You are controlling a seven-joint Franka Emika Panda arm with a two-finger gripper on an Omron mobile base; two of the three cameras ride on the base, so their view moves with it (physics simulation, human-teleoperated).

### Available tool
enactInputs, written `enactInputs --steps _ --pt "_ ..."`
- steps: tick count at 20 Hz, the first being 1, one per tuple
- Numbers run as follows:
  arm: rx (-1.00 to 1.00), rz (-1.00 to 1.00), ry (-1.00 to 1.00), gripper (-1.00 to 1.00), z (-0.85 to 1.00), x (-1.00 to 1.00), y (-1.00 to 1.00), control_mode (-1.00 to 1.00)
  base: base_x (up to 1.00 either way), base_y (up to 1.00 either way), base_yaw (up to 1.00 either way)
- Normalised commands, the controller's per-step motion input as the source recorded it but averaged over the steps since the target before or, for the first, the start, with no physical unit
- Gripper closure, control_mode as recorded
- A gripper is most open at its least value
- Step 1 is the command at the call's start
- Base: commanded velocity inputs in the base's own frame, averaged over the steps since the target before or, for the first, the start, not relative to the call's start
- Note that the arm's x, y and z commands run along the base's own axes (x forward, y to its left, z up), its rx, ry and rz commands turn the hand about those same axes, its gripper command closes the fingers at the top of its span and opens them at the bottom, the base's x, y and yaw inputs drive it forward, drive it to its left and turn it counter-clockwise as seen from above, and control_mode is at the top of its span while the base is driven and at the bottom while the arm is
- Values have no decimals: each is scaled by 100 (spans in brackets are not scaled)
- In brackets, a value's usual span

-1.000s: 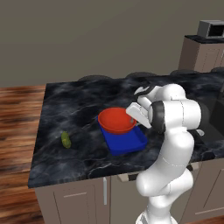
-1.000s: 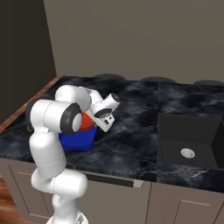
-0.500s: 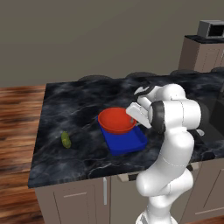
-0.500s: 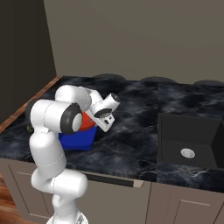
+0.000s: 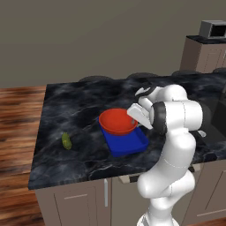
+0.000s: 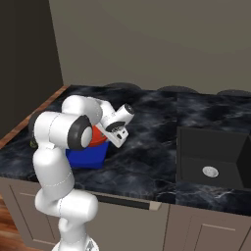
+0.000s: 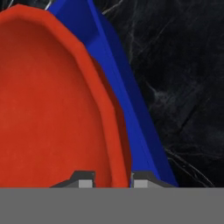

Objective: Place the two vegetables and bowl onto the tray for setting up a vegetable dip station.

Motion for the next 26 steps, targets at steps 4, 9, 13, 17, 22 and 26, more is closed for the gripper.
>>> enactInputs --steps 4,9,13,17,22,26 --pt "-1 -1 0 -100 -5 2 1 -100 0 0 0" --pt "0 0 1 -100 -2 2 1 -100 0 0 0" --pt "0 0 0 -100 9 0 0 -100 0 0 0" --pt "0 0 0 -100 16 -1 -6 -100 0 0 0" --pt "-4 -1 0 -100 19 -7 -2 -100 0 0 0" --pt "-4 0 0 -100 20 -9 0 -100 0 0 0"
